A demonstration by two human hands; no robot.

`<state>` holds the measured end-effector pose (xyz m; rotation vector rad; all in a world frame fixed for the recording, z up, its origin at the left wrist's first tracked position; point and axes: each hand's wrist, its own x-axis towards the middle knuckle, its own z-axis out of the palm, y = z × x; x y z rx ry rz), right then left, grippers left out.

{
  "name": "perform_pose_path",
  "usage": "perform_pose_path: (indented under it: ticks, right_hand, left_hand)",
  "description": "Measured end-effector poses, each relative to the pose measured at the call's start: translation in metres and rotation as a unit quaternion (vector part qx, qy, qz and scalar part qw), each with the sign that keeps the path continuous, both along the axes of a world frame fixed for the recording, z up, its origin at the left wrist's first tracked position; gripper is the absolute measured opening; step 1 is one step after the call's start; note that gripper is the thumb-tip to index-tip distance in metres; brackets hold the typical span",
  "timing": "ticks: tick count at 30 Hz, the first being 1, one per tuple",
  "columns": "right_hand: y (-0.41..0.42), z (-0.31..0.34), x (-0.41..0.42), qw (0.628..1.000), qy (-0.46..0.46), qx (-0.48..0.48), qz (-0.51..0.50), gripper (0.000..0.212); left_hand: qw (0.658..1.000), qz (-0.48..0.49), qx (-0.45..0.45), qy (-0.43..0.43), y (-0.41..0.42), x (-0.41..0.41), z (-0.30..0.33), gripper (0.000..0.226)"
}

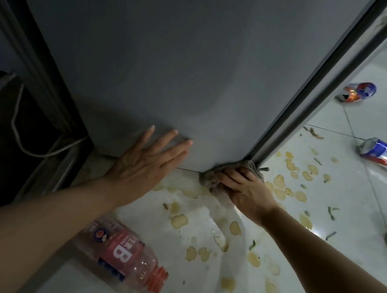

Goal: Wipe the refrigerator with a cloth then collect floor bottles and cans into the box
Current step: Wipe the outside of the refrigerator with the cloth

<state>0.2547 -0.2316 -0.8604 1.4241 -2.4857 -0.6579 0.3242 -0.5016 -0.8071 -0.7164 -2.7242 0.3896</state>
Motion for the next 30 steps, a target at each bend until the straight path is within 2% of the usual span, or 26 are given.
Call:
perform_pose_path:
  ticks: [2, 5, 7, 10, 16, 22, 24, 25, 26, 28, 30]
  right_hand:
    - [0.005, 0.014, -0.004, 0.996, 0.040, -0.063, 0.038, 0.028]
    - [0.016, 0.040, -0.009, 0.974, 0.112, -0.194, 0.039, 0.030]
    - [0.023, 0.045, -0.010, 0.961, 0.126, -0.245, 0.029, 0.030]
    - [0.027, 0.032, -0.009, 0.969, 0.116, -0.217, 0.029, 0.033]
    - [0.025, -0.002, -0.001, 0.988, 0.015, -0.150, -0.034, 0.041]
    - [0.018, -0.002, 0.020, 0.977, -0.018, -0.190, -0.095, 0.022]
    - [0.016, 0.003, 0.033, 0.960, -0.032, -0.241, -0.141, 0.027]
    - [0.016, 0.005, 0.039, 0.936, -0.049, -0.302, -0.173, 0.029]
    - [0.016, 0.009, 0.046, 0.896, -0.068, -0.383, -0.215, 0.026]
    - [0.015, 0.019, 0.057, 0.767, -0.125, -0.545, -0.316, 0.030]
    - [0.012, 0.027, 0.061, 0.644, -0.182, -0.620, -0.411, 0.042]
  left_hand:
    - [1.000, -0.012, 0.005, 0.001, 0.009, -0.003, 0.002, 0.064]
    - [0.998, -0.044, 0.006, 0.037, 0.027, -0.015, 0.007, 0.059]
    - [0.997, -0.058, 0.008, 0.050, 0.039, -0.023, 0.010, 0.058]
    - [0.997, -0.059, -0.002, 0.039, 0.046, -0.029, 0.009, 0.063]
    - [0.996, -0.046, -0.047, 0.061, 0.043, -0.026, 0.004, 0.056]
    - [0.993, -0.028, -0.110, 0.001, 0.055, -0.014, 0.014, 0.047]
    - [0.995, -0.027, -0.098, -0.012, 0.057, -0.011, 0.021, 0.046]
    - [0.996, -0.023, -0.088, -0.024, 0.057, -0.010, 0.026, 0.049]
    - [0.996, -0.020, -0.081, -0.029, 0.057, -0.007, 0.029, 0.053]
    - [0.997, -0.007, -0.075, -0.032, 0.056, -0.003, 0.034, 0.052]
    - [0.997, 0.011, -0.065, -0.051, 0.053, 0.000, 0.036, 0.052]
